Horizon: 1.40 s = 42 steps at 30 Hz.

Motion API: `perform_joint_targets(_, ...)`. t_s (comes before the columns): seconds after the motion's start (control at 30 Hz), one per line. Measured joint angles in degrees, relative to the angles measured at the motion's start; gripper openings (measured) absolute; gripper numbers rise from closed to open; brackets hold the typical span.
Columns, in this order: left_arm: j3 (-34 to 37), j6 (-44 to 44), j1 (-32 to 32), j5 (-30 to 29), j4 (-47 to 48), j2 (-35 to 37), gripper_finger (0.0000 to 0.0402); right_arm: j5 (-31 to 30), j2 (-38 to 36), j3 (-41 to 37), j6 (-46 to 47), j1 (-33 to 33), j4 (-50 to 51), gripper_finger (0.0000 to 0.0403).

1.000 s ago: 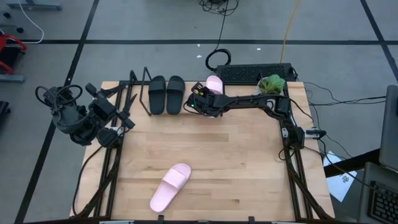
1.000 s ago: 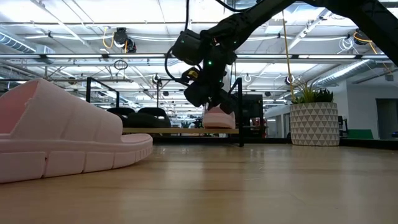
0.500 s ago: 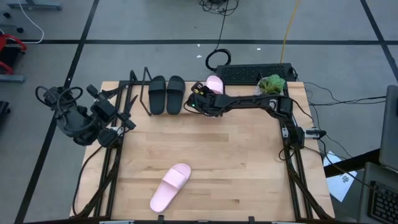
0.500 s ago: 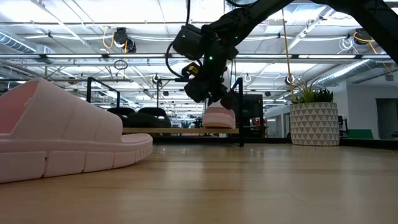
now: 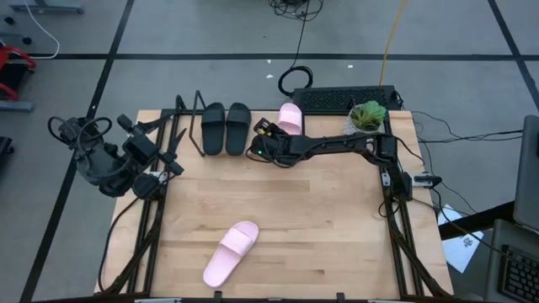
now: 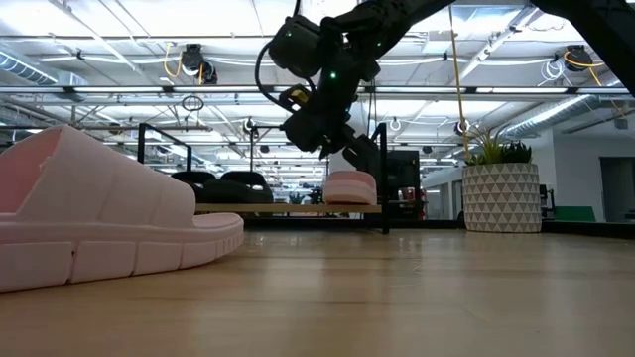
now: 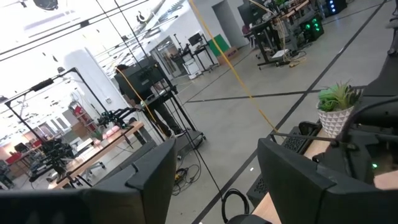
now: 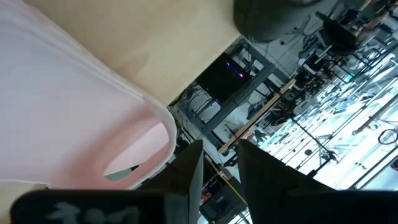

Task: Pick and place slides into the shelf
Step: Adjust the pink slipper on the shelf

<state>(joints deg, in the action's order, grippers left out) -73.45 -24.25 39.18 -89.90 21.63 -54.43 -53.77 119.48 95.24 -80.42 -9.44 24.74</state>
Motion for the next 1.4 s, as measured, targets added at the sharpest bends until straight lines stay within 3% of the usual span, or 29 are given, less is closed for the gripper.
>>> perform_joint_targets(0.5,0.0,0.0,0.0,0.0,0.0,0.0,0.0228,0.0,-0.4,0.0,0.0,6.3,-0.8,0.0091)
perform_joint_targets(0.77,0.0,0.0,0.0,0.0,0.0,0.0,0.0228,-3.6,-2.7,0.0,4.1,13.0,-3.4,0.0091)
perform_joint_targets(0.93,0.0,0.1,0.0,0.0,0.0,0.0,0.0228,-7.3,-3.4,0.0,12.8,18.1,-1.4,0.0091)
perform_joint_targets(1.13,0.0,2.8,0.0,0.0,0.0,0.0,0.0228,-8.9,-4.1,0.0,30.7,21.4,5.9,0.0091)
perform_joint_targets(1.33,0.0,10.1,0.0,8.9,0.6,0.0,0.0228,-25.7,-5.8,0.0,49.6,22.5,18.4,0.0091)
perform_joint_targets(1.4,0.0,11.9,0.0,12.2,2.4,0.0,0.0228,-28.7,-7.2,0.0,54.2,23.2,21.0,0.0091)
